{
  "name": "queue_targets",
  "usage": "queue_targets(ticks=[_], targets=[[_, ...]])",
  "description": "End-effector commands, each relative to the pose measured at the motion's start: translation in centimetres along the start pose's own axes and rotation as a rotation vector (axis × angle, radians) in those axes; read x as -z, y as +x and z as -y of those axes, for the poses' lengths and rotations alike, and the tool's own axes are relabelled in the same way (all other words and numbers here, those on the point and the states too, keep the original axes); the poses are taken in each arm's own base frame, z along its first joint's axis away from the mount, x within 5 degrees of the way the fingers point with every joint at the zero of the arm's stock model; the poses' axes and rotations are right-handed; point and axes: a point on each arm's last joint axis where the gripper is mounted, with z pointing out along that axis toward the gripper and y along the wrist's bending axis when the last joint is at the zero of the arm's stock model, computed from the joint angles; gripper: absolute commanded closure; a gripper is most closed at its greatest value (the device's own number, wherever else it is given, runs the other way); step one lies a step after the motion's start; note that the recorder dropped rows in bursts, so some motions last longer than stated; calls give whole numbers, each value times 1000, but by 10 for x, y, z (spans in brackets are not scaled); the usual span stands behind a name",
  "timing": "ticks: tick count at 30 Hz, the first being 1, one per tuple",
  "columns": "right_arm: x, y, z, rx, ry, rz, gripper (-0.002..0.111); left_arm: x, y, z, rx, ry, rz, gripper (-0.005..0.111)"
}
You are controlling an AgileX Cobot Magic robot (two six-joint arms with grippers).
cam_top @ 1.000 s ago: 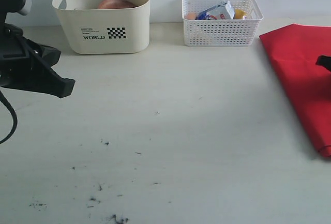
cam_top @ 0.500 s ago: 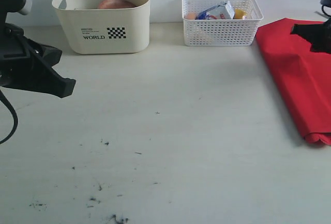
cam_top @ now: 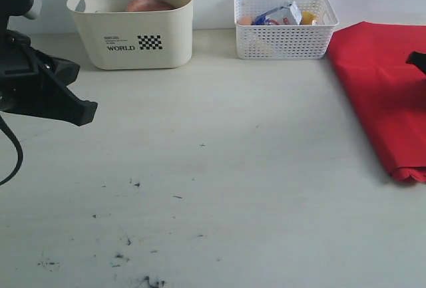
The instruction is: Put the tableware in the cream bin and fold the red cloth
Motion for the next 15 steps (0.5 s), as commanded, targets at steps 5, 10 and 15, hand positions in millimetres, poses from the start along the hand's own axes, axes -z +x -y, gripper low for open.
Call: queue_targets(ticks=[5, 10, 15], targets=[[-19, -14, -45, 42, -13, -96, 108, -1, 1, 0, 9, 2, -2, 102], [10, -34, -50, -2, -10, -107, 108, -1, 0, 1, 9, 12, 5, 102], [63, -51, -58, -2, -40, -44, 108, -1, 0, 1, 8, 12, 7, 102]])
